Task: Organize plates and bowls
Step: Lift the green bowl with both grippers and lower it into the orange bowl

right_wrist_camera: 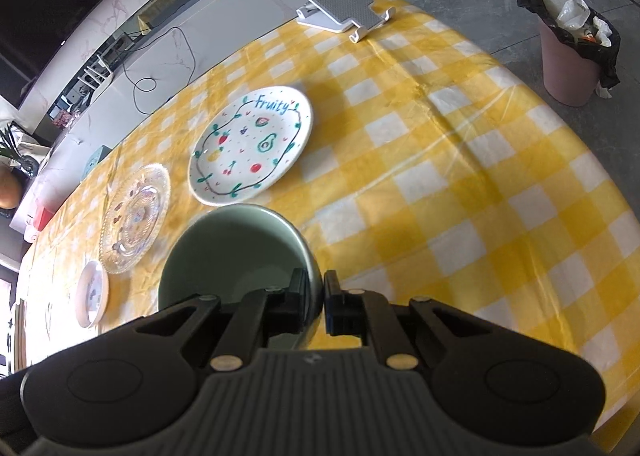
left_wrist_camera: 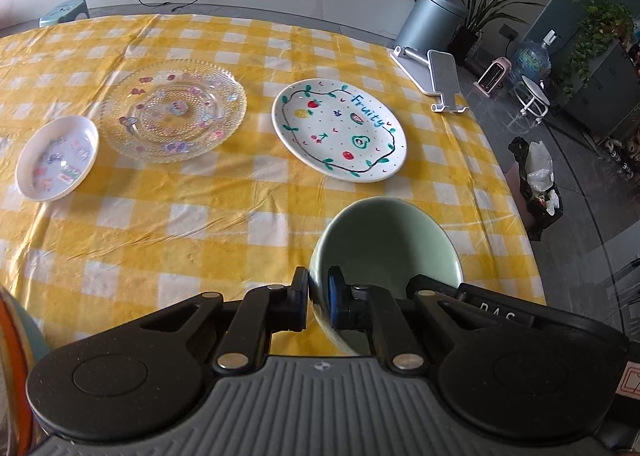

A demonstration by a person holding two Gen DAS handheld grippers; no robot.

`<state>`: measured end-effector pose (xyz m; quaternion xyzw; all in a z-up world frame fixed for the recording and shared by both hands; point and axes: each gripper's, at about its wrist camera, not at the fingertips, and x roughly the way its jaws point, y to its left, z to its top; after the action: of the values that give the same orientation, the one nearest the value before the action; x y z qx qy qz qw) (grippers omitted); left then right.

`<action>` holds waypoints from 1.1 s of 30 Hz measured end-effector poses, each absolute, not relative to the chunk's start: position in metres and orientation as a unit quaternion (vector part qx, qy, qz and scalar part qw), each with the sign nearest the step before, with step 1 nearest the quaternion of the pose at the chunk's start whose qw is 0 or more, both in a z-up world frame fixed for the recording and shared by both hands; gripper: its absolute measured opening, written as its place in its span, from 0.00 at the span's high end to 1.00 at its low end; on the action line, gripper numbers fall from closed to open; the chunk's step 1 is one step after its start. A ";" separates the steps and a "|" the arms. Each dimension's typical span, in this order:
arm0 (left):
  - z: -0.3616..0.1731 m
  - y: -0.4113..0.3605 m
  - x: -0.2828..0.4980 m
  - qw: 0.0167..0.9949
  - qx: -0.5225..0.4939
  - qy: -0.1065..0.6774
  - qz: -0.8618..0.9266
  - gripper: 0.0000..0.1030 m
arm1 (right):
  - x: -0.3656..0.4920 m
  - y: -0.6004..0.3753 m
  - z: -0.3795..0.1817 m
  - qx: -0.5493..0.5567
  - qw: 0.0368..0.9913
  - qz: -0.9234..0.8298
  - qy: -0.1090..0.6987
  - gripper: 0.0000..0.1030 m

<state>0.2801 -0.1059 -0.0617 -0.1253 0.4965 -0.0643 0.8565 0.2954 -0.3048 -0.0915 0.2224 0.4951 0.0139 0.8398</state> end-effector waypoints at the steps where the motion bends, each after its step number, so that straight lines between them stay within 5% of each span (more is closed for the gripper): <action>1: -0.057 -0.099 0.274 0.858 -0.127 0.493 -0.063 0.90 | 0.290 -0.298 -0.087 0.217 0.843 0.019 0.491 0.94; 17: 0.018 0.038 0.180 0.895 -0.165 0.415 0.004 0.90 | 0.213 -0.156 -0.008 0.165 0.874 0.129 0.438 0.93; 33: -0.019 0.106 0.163 0.870 -0.176 0.459 0.030 0.89 | 0.209 -0.075 -0.037 0.103 0.841 0.173 0.501 0.93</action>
<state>0.1631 0.1057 -0.0189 -0.1759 0.4594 0.0302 0.8701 0.2094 -0.0750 -0.0373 0.1034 0.5013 0.1732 0.8415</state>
